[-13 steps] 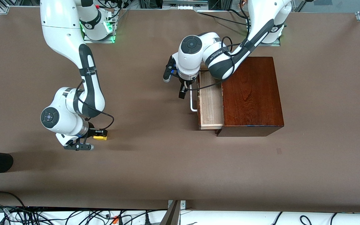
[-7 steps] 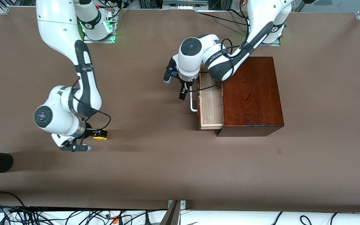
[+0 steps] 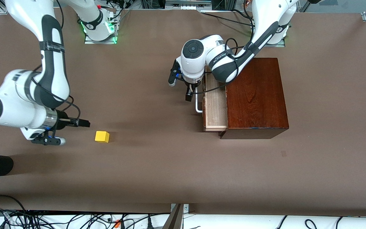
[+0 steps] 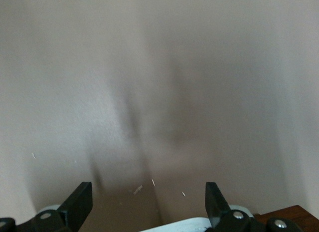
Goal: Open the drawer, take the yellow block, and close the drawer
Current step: 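Set the cube on the table with the right gripper while the left gripper pushes, then push the drawer shut with the left gripper while the right gripper withdraws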
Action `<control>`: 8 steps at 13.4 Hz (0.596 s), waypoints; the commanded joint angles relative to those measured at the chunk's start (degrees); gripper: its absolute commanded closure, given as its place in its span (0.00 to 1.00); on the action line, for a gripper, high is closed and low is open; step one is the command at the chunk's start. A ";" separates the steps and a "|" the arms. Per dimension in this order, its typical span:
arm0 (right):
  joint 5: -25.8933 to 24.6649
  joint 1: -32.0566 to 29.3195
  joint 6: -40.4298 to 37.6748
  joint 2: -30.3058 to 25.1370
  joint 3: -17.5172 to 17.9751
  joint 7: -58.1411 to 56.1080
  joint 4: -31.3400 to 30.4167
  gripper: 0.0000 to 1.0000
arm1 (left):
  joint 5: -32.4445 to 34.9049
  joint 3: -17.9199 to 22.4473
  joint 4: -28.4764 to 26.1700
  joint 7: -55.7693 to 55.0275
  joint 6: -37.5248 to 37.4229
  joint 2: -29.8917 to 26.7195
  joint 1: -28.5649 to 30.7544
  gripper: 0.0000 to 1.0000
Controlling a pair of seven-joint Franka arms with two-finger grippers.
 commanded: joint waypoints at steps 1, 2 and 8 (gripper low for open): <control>-5.02 0.55 -5.41 -4.00 -0.90 0.29 0.44 0.00 | 1.65 0.31 0.21 0.69 -4.12 -1.30 1.62 0.00; -7.12 0.55 -6.82 -5.67 -0.90 0.30 0.45 0.00 | 1.65 0.31 0.21 0.69 -4.91 -1.73 1.88 0.00; -20.75 -0.24 -14.92 -17.62 2.78 4.07 0.18 0.00 | 1.56 0.22 0.38 0.60 -9.31 -3.32 4.51 0.00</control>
